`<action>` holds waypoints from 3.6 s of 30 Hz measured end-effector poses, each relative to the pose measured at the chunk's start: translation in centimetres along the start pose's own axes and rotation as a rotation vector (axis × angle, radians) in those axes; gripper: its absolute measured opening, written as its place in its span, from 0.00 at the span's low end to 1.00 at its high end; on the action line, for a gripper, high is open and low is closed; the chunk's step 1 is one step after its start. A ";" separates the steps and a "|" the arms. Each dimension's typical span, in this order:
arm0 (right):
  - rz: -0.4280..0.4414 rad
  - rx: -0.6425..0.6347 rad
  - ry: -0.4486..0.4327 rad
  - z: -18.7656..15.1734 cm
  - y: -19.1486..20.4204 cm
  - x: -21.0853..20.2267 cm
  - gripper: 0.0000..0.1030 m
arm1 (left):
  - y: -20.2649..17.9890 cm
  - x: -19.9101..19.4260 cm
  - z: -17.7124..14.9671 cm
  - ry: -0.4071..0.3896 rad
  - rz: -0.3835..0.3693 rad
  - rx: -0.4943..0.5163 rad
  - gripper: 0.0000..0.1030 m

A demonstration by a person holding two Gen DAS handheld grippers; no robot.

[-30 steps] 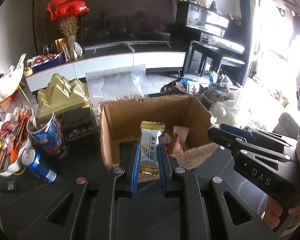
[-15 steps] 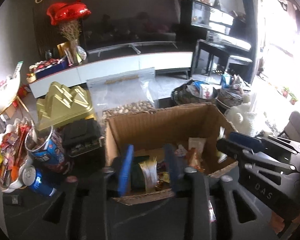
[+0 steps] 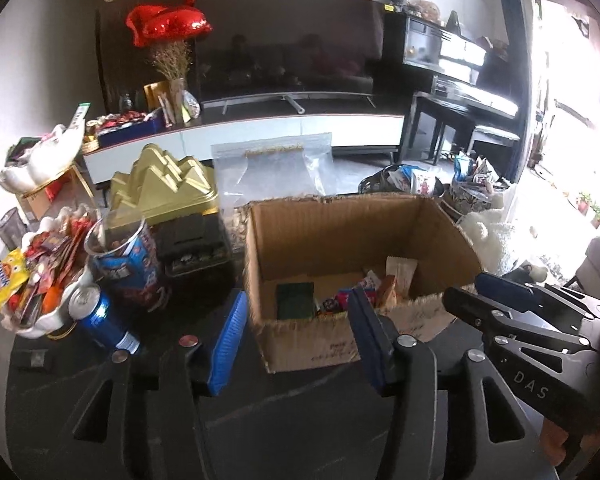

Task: Organize snacks
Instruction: 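Grasp the clear red-striped bread packet with the right tool, then carry the bread packet over the box and open the right tool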

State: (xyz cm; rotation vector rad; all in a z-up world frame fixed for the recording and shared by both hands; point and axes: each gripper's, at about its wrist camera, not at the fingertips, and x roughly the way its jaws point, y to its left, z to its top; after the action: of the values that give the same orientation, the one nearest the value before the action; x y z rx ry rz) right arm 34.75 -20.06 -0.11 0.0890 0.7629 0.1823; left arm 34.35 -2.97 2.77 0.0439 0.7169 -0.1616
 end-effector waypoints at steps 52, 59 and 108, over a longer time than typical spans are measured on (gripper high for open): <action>-0.051 0.011 0.157 -13.4 -2.0 7.4 0.51 | -1.8 8.0 -13.9 0.232 0.078 -0.066 0.60; -0.075 -0.020 0.153 -13.8 -1.5 7.9 0.50 | -1.9 8.6 -14.2 0.242 0.070 -0.075 0.60; -0.024 -0.020 0.011 -11.0 0.2 2.2 0.38 | -1.7 1.5 -11.9 0.127 0.133 -0.083 0.60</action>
State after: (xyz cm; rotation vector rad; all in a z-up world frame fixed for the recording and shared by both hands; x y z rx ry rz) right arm 28.68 -19.26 -9.48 0.0598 0.7730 0.1675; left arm 27.49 -3.73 -7.14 0.0221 0.8438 -0.0018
